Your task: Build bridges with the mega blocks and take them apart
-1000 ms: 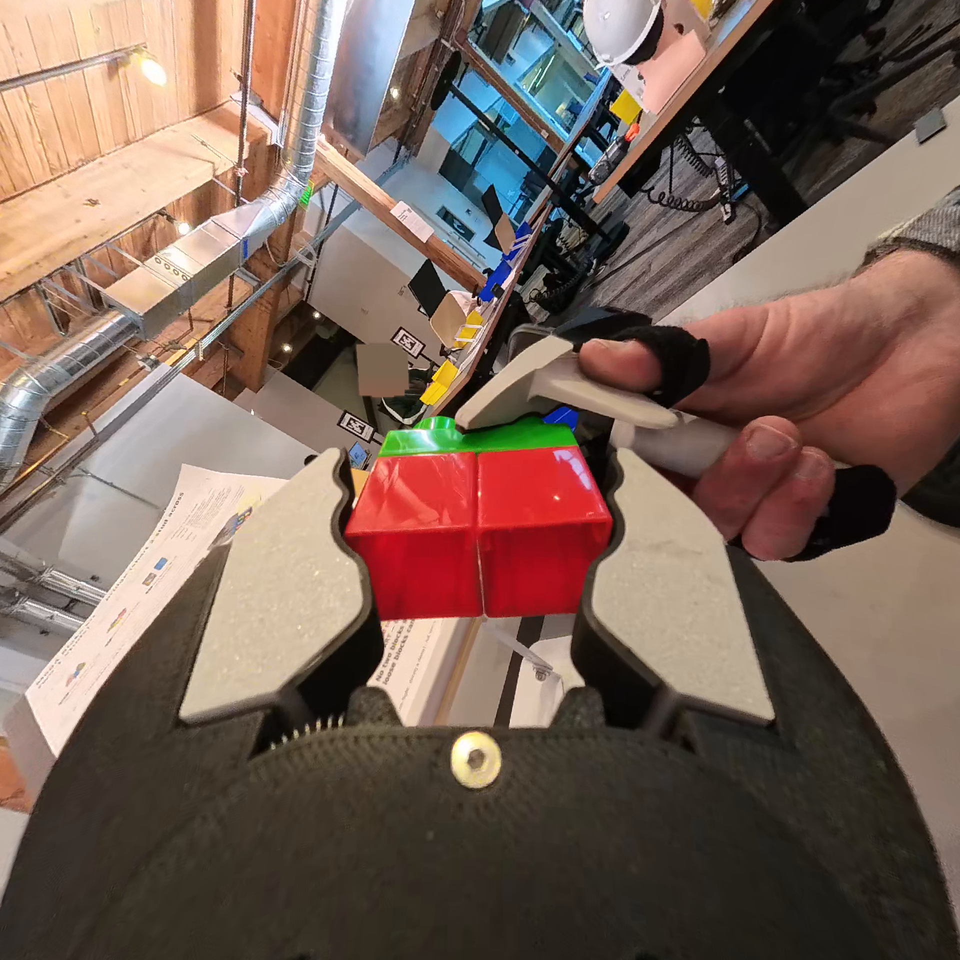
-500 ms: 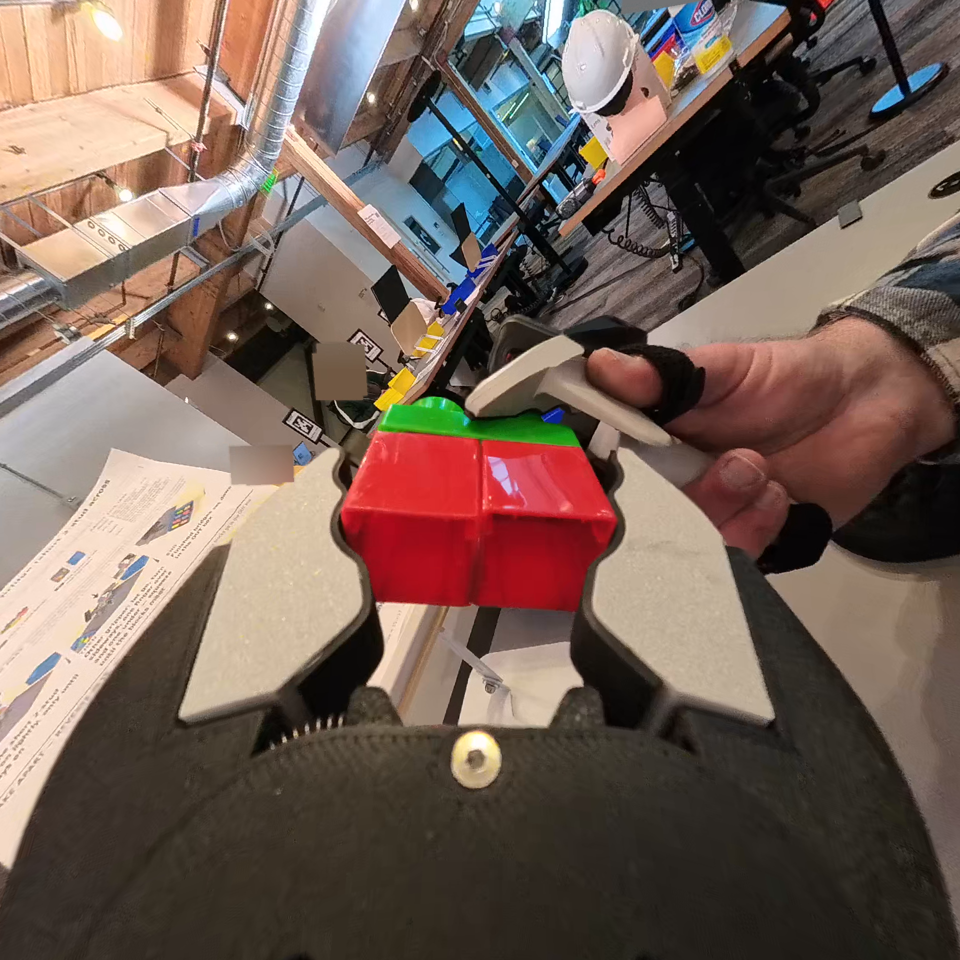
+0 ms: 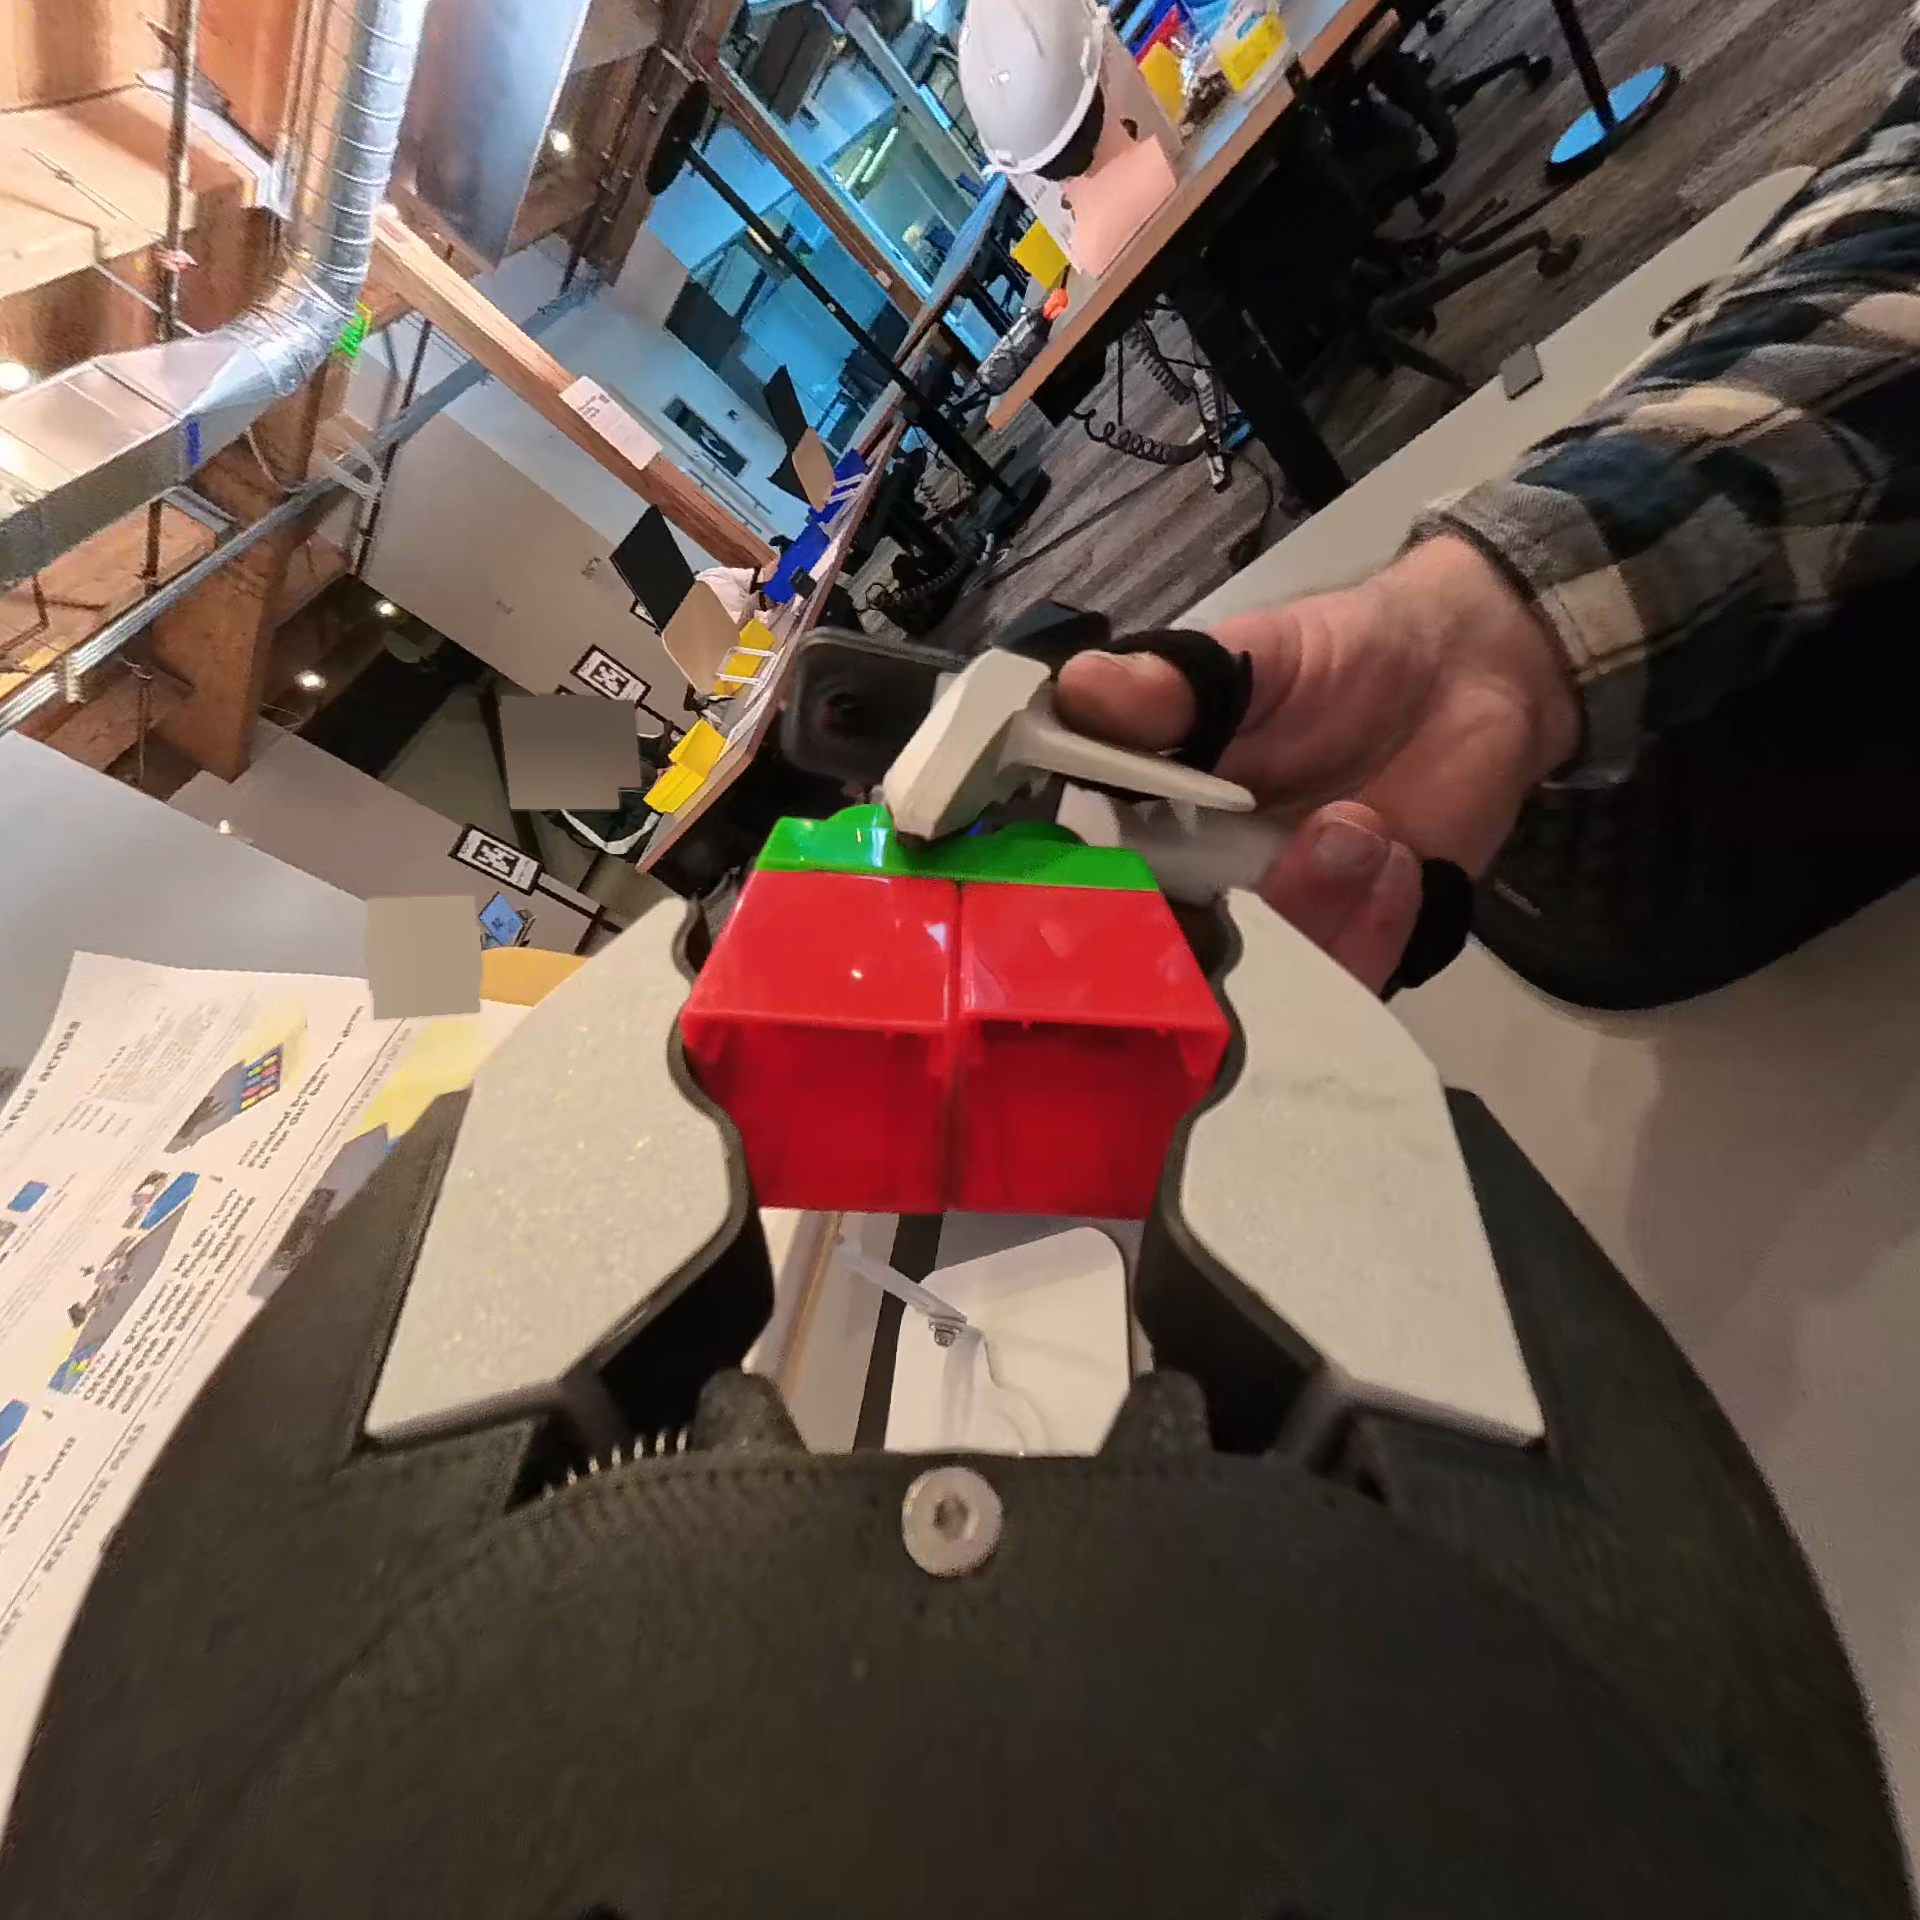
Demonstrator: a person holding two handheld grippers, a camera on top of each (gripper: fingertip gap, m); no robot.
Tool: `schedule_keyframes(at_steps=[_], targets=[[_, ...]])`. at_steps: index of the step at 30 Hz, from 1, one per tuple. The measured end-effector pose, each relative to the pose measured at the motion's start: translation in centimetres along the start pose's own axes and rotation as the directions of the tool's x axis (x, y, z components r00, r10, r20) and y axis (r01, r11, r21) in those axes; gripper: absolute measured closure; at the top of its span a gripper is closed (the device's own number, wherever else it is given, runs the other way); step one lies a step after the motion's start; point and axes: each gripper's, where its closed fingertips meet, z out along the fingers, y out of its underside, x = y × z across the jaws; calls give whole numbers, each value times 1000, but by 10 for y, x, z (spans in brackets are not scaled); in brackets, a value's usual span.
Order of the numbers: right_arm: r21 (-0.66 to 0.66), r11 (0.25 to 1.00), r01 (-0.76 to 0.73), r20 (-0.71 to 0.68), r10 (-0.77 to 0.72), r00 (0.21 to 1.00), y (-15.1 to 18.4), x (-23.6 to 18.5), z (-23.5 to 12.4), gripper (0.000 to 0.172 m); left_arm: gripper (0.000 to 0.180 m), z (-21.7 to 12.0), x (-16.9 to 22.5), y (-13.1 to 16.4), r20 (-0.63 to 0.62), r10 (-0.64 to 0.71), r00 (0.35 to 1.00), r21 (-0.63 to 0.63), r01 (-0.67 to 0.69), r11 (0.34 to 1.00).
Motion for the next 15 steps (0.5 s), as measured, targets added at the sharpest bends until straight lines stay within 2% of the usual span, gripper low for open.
schedule_keyframes(at_steps=[15], targets=[[-249,968,0,-55,-14,998,18,-6,3,135,94,-13,13,-4,-10,31,999,-17,-31,999]])
